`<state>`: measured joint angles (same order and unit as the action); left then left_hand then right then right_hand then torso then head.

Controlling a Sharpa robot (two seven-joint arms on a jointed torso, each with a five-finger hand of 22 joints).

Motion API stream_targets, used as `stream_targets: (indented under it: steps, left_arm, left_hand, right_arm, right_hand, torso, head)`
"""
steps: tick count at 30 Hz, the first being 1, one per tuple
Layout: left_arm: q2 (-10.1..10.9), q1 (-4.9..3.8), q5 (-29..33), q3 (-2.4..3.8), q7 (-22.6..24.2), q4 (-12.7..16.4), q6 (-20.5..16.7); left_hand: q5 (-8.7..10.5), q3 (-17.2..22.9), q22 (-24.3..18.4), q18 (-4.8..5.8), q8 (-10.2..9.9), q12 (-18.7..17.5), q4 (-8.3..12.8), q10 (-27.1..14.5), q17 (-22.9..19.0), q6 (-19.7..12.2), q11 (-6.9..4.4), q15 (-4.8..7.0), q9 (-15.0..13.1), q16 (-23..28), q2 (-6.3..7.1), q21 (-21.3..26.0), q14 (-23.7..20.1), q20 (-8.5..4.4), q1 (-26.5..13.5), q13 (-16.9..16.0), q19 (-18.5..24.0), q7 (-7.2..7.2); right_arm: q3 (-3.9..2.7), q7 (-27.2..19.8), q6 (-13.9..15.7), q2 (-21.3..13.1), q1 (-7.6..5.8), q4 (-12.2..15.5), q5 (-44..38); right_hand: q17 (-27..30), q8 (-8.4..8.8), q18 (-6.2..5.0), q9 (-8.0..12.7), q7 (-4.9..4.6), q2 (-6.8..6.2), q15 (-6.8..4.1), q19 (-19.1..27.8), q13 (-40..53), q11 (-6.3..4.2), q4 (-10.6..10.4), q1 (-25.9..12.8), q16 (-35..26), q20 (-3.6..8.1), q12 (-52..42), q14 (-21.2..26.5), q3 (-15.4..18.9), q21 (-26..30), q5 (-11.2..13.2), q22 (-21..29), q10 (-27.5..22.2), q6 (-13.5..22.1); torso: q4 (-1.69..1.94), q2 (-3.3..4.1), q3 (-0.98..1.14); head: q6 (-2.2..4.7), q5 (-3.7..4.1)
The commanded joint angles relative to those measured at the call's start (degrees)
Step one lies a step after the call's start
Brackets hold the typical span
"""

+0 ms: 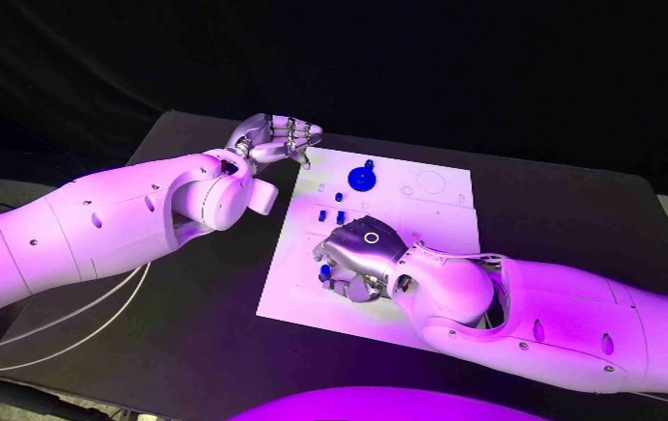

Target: Assemble the parts on the task board

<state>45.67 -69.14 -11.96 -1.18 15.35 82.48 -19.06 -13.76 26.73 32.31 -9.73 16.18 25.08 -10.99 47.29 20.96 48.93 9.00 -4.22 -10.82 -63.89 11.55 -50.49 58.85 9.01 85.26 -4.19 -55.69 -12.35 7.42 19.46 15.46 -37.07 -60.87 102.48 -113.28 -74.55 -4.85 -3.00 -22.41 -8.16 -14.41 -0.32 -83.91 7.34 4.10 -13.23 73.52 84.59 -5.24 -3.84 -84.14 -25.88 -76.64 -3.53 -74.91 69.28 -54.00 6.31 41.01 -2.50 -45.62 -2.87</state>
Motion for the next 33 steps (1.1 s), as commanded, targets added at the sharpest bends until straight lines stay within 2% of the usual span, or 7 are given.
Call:
stream_targets:
  steps: [1, 12, 23, 24, 25, 28, 33]
  left_arm:
    - [-0.1, -0.02, 0.1, 0.03, 0.2, 0.1, 0.9]
    - [0.0, 0.00, 0.1, -0.02, 0.3, 0.0, 1.0]
    - [0.3, 0.90, 0.2, -0.15, 0.7, -0.1, 1.1]
    - [0.3, 0.98, 0.2, -0.15, 0.8, -0.1, 1.1]
    - [0.4, 1.06, 0.3, -0.15, 0.9, -0.1, 1.2]
    - [0.5, 1.27, 0.6, -0.16, 1.3, 0.0, 1.3]
    - [0.8, 1.64, 1.1, -0.16, 2.1, 0.3, 1.3]
  left_hand:
    - [0.03, 0.3, -0.1, -0.84, 0.2, 0.2, 0.1, -0.3, 0.0, -0.4, -0.02, 0.01, 0.0, 0.1, -0.05, 0.3, -0.2, 0.11, -0.7, 0.1, 0.4, -0.18]
    - [0.03, 0.3, -0.1, -0.84, 0.2, 0.2, 0.2, -0.4, -0.1, -0.4, -0.01, 0.00, 0.0, 0.1, -0.04, 0.3, -0.2, 0.12, -0.8, 0.1, 0.4, -0.19]
    - [0.04, 0.3, -0.1, -0.84, 0.2, 0.2, 0.2, -0.4, -0.1, -0.4, -0.01, -0.01, 0.0, 0.1, -0.03, 0.3, -0.2, 0.12, -0.8, 0.1, 0.4, -0.19]
    - [0.05, 0.3, -0.1, -0.84, 0.2, 0.2, 0.2, -0.5, -0.1, -0.4, 0.00, -0.02, 0.0, 0.1, 0.00, 0.3, -0.2, 0.14, -0.8, 0.1, 0.4, -0.20]
    - [0.05, 0.3, -0.1, -0.84, 0.2, 0.2, 0.2, -0.5, -0.1, -0.4, 0.00, -0.02, 0.0, 0.1, 0.00, 0.3, -0.2, 0.14, -0.8, 0.1, 0.4, -0.20]
    - [0.05, 0.3, -0.1, -0.84, 0.2, 0.3, 0.2, -0.5, -0.1, -0.4, 0.01, -0.03, 0.0, 0.0, 0.01, 0.3, -0.2, 0.14, -0.9, 0.1, 0.4, -0.20]
    - [0.06, 0.3, -0.1, -0.83, 0.3, 0.3, 0.2, -0.5, -0.1, -0.4, 0.00, -0.04, 0.0, 0.0, 0.03, 0.3, -0.2, 0.16, -1.0, 0.1, 0.4, -0.18]
  right_arm:
    - [0.01, 0.4, 4.1, -0.3, 0.11, 0.5, -0.8]
    - [-0.57, -1.3, 12.6, -5.3, -0.32, 4.2, 1.1]
    - [-1.06, -9.1, 11.6, -20.1, -5.32, 6.7, 32.4]
    - [-1.05, -9.2, 10.9, -21.5, -5.53, 7.0, 34.1]
    - [-1.01, -9.2, 10.2, -23.1, -5.73, 7.3, 35.8]
    - [-0.72, -8.4, 8.8, -26.8, -5.98, 8.2, 38.4]
    - [-0.01, -4.8, 7.8, -31.8, -5.48, 10.2, 37.8]
  right_hand:
    - [0.1, 0.54, 0.19, 0.3, 0.15, -0.25, -0.13, -1.9, 0.2, -0.06, -0.2, -0.1, -0.3, -0.12, -0.2, -2.7, 1.2, 0.3, 0.2, -8.8, -0.5, 0.8]
    - [0.2, 0.58, 0.22, 1.1, 0.14, 1.02, -0.38, -2.0, 1.9, -0.34, -2.5, 1.6, -0.4, 0.18, -0.8, -2.8, 9.5, 0.5, -1.2, -8.9, -0.2, 2.5]
    - [-2.6, -3.61, 0.75, -0.2, 0.40, 1.87, -0.91, -3.0, 7.2, -1.15, -3.2, 3.3, 0.9, 0.41, -7.7, -3.5, 12.2, -2.4, -4.7, -10.4, 10.2, -2.8]
    - [-2.8, -5.07, 0.94, -1.0, 1.47, 1.57, -1.91, -3.3, 11.7, -2.37, -2.9, 1.9, 1.0, 1.35, -13.3, -3.5, 13.6, -3.4, -6.5, -10.9, 14.0, -3.4]
    - [-3.1, -9.01, 1.26, -3.8, 2.19, 3.33, -2.57, -3.6, 36.3, -2.59, -3.3, 1.3, 1.3, 3.15, -35.9, -3.6, 16.1, -4.5, -7.0, -11.6, 7.4, -1.0]
    - [-5.8, -13.41, 1.72, -6.7, 2.09, 4.33, -2.41, -4.4, 63.5, -2.89, -3.1, 0.4, 2.4, 1.97, -64.7, -4.1, 18.7, -7.2, -7.1, -12.8, 11.7, 0.1]
    - [-7.9, -16.06, 2.26, -8.5, 2.54, 5.81, -2.57, -5.1, 74.2, -3.05, -3.4, -1.4, 3.1, 2.15, -76.6, -4.5, 20.9, -9.8, -6.8, -13.9, 15.8, 0.2]
  torso:
    - [0.00, 0.05, 0.00]
    - [-0.12, -0.14, 0.02]
    - [-0.77, -1.12, 0.01]
    - [-0.89, -1.20, 0.00]
    - [-0.99, -1.26, 0.00]
    - [-1.40, -1.45, 0.03]
    - [-1.99, -1.77, 0.03]
  head:
    - [0.01, -0.02]
    - [0.77, 0.96]
    - [1.87, 5.57]
    - [1.87, 6.15]
    - [1.92, 6.84]
    - [1.75, 8.29]
    - [1.42, 9.70]
